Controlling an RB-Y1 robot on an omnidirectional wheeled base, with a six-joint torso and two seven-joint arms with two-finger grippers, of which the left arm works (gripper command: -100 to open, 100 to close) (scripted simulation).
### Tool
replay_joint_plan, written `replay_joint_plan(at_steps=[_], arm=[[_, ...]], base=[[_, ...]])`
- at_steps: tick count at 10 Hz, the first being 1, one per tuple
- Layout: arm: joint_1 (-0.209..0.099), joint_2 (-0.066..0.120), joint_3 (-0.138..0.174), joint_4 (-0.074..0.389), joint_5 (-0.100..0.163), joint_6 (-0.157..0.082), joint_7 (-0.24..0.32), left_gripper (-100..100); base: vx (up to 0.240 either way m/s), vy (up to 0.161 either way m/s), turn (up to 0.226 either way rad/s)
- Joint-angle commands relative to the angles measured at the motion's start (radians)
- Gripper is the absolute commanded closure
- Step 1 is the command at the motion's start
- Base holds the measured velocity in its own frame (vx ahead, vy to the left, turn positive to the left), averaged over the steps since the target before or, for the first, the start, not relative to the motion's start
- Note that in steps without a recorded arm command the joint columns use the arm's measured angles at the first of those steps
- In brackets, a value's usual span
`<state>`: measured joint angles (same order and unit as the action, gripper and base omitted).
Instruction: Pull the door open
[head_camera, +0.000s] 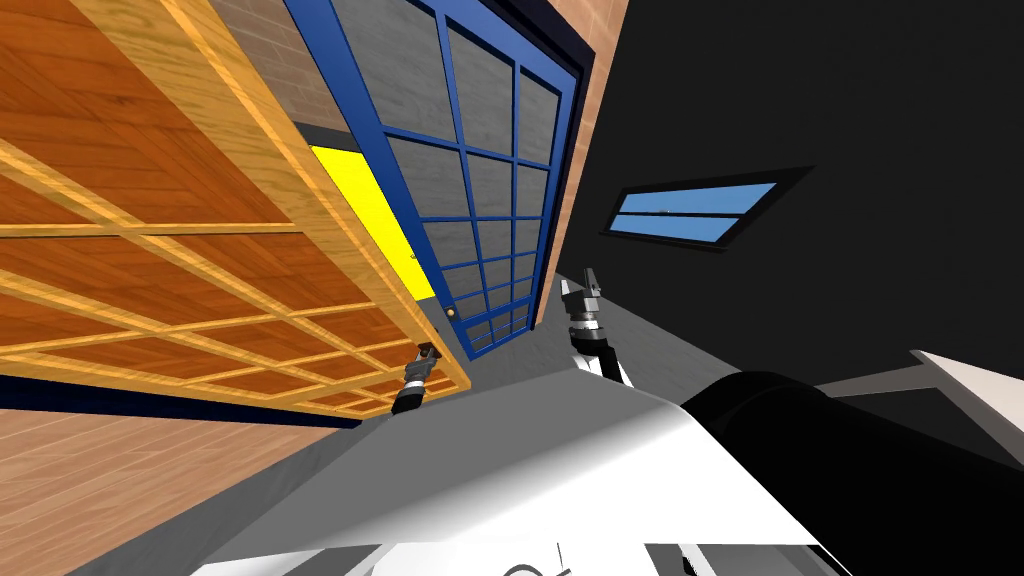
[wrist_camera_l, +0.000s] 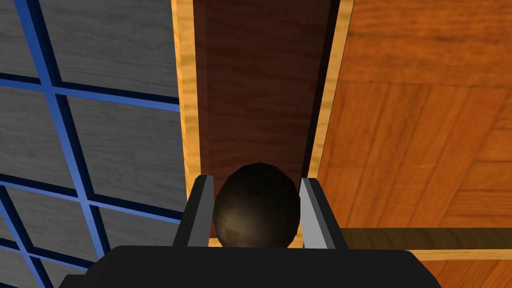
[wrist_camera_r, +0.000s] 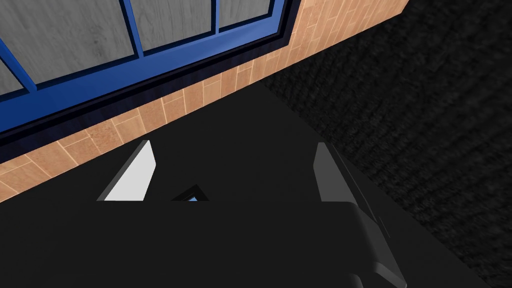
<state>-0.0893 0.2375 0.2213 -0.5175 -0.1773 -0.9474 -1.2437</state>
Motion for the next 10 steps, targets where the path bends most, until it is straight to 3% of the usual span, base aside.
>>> replay_joint_plan(at_steps=[1,10], arm=[[0.001,0.001,-0.003,-0.002,0.011,0.001,0.028,100],[0.007,0.004,-0.025,-0.014,0.078,0.005,0.213,100]], base=[[-0.023,0.017,-0.061],[-0.045,0.02,-0.073]])
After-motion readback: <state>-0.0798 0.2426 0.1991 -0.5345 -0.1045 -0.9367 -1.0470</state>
